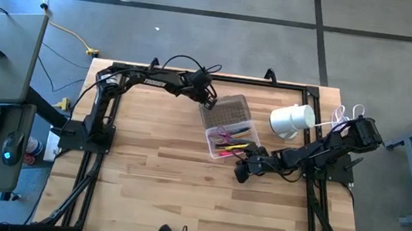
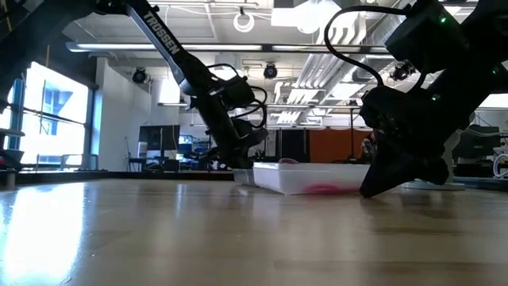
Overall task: Pick & place school supplies into a supply box
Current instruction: Close the gray supply box
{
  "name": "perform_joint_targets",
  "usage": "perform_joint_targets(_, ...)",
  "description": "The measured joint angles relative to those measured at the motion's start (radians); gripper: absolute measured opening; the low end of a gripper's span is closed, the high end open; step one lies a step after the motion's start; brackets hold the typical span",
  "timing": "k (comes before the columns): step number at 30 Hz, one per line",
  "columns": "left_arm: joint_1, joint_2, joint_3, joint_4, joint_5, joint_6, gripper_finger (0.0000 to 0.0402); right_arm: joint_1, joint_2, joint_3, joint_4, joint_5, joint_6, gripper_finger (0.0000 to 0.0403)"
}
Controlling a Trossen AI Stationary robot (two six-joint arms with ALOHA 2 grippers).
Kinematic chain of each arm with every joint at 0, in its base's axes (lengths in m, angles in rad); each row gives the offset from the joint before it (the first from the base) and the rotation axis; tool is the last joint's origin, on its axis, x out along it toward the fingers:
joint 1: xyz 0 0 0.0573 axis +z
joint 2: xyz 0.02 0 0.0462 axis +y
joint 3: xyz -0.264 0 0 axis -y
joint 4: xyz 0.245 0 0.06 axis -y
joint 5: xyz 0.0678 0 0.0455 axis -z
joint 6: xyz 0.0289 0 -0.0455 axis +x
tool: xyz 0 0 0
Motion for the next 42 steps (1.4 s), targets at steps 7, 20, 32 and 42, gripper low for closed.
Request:
perform_joint_targets(7,0.0,-0.026,0.0,0.018,0.006,0.04,0.0014,0.0,0.0,0.0,-0.001,-0.001,-0.002,0.0)
perform_joint_targets(20,-0.055,-0.089,0.001,0.038,-0.021,0.071,0.0014,0.001,0.0,0.0,-0.003,0.009,-0.002,0.0)
perform_joint_targets(32,-0.062,-0.079,0.0,-0.202,-0.21,0.032,0.0014,0.001,0.0,0.0,-0.003,0.011,-0.009,0.0)
perform_joint_targets(42,-0.07,-0.079,0.0,-0.102,-0.084,0.075,0.0014,0.0,0.0,0.0,-0.003,0.016,-0.011,0.0)
